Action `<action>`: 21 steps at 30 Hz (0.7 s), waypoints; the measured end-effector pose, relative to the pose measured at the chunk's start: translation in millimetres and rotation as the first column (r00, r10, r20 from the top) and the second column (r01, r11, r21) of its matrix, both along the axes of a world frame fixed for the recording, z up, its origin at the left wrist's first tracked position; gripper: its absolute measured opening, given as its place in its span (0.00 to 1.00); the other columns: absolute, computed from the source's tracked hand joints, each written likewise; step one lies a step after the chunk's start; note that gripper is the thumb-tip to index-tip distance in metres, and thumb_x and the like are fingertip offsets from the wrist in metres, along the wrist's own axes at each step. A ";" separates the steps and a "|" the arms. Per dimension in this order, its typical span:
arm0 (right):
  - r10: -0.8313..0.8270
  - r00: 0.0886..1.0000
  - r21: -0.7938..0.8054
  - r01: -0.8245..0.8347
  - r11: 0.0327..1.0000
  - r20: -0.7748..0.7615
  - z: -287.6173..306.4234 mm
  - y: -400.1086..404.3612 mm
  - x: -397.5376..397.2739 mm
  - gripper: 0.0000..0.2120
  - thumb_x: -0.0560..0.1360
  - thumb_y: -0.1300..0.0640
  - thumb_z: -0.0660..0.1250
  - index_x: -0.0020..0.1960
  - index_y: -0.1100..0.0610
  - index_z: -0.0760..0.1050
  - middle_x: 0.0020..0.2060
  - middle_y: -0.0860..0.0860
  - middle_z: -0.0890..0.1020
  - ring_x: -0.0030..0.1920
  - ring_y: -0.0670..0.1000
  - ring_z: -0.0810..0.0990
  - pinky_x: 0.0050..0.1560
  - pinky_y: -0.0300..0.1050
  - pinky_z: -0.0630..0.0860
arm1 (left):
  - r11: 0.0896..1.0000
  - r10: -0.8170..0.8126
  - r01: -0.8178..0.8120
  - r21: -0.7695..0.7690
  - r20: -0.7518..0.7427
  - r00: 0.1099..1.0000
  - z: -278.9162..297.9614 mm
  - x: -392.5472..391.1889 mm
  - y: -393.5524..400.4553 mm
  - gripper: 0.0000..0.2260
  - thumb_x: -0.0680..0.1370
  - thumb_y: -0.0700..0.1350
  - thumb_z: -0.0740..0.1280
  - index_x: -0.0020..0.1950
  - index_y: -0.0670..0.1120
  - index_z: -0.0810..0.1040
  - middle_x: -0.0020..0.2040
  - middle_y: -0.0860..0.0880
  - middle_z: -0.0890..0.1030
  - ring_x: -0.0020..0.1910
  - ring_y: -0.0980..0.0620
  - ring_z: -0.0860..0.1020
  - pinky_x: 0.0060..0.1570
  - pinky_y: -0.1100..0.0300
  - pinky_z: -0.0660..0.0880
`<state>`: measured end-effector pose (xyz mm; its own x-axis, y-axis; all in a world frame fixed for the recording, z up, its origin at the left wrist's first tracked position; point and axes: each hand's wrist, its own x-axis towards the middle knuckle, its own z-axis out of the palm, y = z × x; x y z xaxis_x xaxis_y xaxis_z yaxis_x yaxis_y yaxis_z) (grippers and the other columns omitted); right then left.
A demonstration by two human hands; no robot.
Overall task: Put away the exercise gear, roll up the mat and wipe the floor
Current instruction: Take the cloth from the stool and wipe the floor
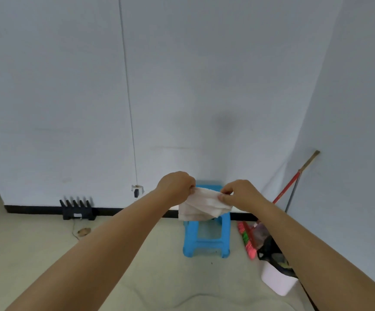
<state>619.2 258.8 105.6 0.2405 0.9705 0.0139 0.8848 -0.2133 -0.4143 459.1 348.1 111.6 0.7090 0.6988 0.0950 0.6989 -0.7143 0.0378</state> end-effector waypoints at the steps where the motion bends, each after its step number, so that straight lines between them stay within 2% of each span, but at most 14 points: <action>1: -0.013 1.000 -0.013 0.012 1.000 -0.008 -2.1 21.2 13.5 0.14 0.77 0.55 0.62 0.52 0.64 0.80 0.50 0.61 0.83 0.52 0.59 0.80 0.55 0.52 0.74 | 1.000 -0.011 0.012 -0.023 0.005 1.000 -1.0 14.1 23.5 0.13 0.81 0.43 0.56 0.59 0.44 0.78 0.56 0.45 0.78 0.56 0.46 0.76 0.54 0.57 0.72; 3: -0.033 0.999 -0.043 0.033 0.999 -0.011 -9.4 62.0 42.0 0.15 0.76 0.56 0.62 0.52 0.66 0.80 0.50 0.62 0.82 0.44 0.58 0.79 0.46 0.51 0.73 | 0.997 -0.036 0.036 -0.066 0.003 0.999 -5.2 42.9 66.1 0.13 0.81 0.43 0.56 0.60 0.44 0.78 0.57 0.45 0.78 0.57 0.46 0.75 0.54 0.57 0.72; 5: -0.044 0.999 -0.083 0.044 0.996 -0.002 -19.6 97.1 70.2 0.15 0.76 0.56 0.61 0.52 0.67 0.79 0.49 0.62 0.82 0.39 0.54 0.74 0.40 0.44 0.67 | 0.992 -0.056 0.054 -0.111 -0.009 0.998 -17.3 70.6 101.3 0.14 0.82 0.43 0.56 0.59 0.43 0.78 0.57 0.45 0.78 0.58 0.46 0.75 0.55 0.56 0.72; 7: -0.052 0.999 -0.124 0.050 0.991 -0.015 -34.0 131.3 99.3 0.15 0.77 0.56 0.61 0.53 0.65 0.80 0.49 0.60 0.83 0.41 0.53 0.76 0.42 0.42 0.67 | 0.986 -0.068 0.062 -0.157 -0.030 0.997 -35.8 97.6 134.0 0.13 0.82 0.44 0.56 0.58 0.42 0.79 0.56 0.44 0.79 0.57 0.46 0.76 0.55 0.56 0.72; 9: -0.049 0.998 -0.169 0.042 0.985 -0.040 -52.8 163.6 126.7 0.13 0.77 0.56 0.62 0.53 0.61 0.81 0.50 0.56 0.84 0.46 0.51 0.79 0.46 0.42 0.72 | 0.977 -0.073 0.060 -0.206 -0.055 0.996 -59.2 123.7 165.8 0.13 0.81 0.44 0.57 0.56 0.42 0.79 0.55 0.43 0.79 0.57 0.45 0.76 0.54 0.56 0.72; 11: -0.033 0.998 -0.215 0.021 0.976 -0.051 -78.9 201.5 156.7 0.13 0.76 0.55 0.62 0.52 0.62 0.81 0.50 0.56 0.84 0.50 0.54 0.80 0.47 0.44 0.72 | 0.967 -0.062 0.040 -0.253 -0.080 0.995 -84.2 151.2 200.3 0.13 0.81 0.43 0.57 0.55 0.40 0.79 0.55 0.43 0.79 0.56 0.45 0.76 0.53 0.56 0.72; 13: -0.025 0.997 -0.253 0.006 0.967 -0.071 -109.4 245.6 190.5 0.15 0.76 0.56 0.62 0.52 0.66 0.79 0.50 0.61 0.83 0.48 0.59 0.79 0.42 0.42 0.67 | 0.956 -0.041 0.009 -0.293 -0.105 0.994 -109.7 182.9 238.0 0.13 0.81 0.43 0.57 0.53 0.39 0.79 0.54 0.42 0.79 0.55 0.44 0.76 0.52 0.55 0.72; 15: -0.015 0.995 -0.275 -0.013 0.961 -0.099 -137.2 291.3 225.1 0.15 0.75 0.57 0.62 0.52 0.68 0.78 0.50 0.63 0.82 0.41 0.58 0.76 0.40 0.43 0.66 | 0.943 -0.021 -0.023 -0.333 -0.126 0.992 -135.4 217.7 279.7 0.12 0.81 0.43 0.57 0.53 0.39 0.79 0.52 0.41 0.79 0.55 0.44 0.77 0.52 0.55 0.72; 17: -0.002 0.991 -0.304 -0.038 0.952 -0.130 -161.7 338.5 261.4 0.14 0.76 0.58 0.62 0.52 0.67 0.80 0.51 0.62 0.82 0.45 0.57 0.79 0.46 0.48 0.72 | 0.924 0.005 -0.057 -0.378 -0.138 0.990 -161.1 254.1 324.9 0.12 0.81 0.43 0.57 0.53 0.40 0.79 0.49 0.41 0.78 0.55 0.45 0.76 0.52 0.56 0.71; 19: 0.000 0.985 -0.340 -0.059 0.939 -0.170 -183.6 384.3 296.2 0.13 0.76 0.58 0.62 0.54 0.62 0.81 0.53 0.57 0.83 0.54 0.55 0.80 0.56 0.48 0.74 | 0.901 0.033 -0.092 -0.425 -0.144 0.989 -185.6 290.5 370.8 0.12 0.81 0.43 0.58 0.54 0.40 0.79 0.52 0.43 0.79 0.56 0.46 0.76 0.52 0.56 0.71; 21: -0.010 0.981 -0.375 -0.065 0.925 -0.196 -205.8 426.0 325.6 0.12 0.77 0.59 0.61 0.55 0.59 0.81 0.53 0.55 0.83 0.56 0.53 0.79 0.57 0.46 0.73 | 0.876 0.069 -0.134 -0.463 -0.156 0.985 -211.3 322.7 410.9 0.12 0.81 0.42 0.57 0.54 0.40 0.79 0.55 0.43 0.80 0.56 0.45 0.76 0.52 0.56 0.71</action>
<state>944.8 684.9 -100.2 0.1749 0.9006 -0.3979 0.8052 -0.3634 -0.4686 781.8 759.1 -99.6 0.6150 0.7061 -0.3510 0.7884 -0.5598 0.2550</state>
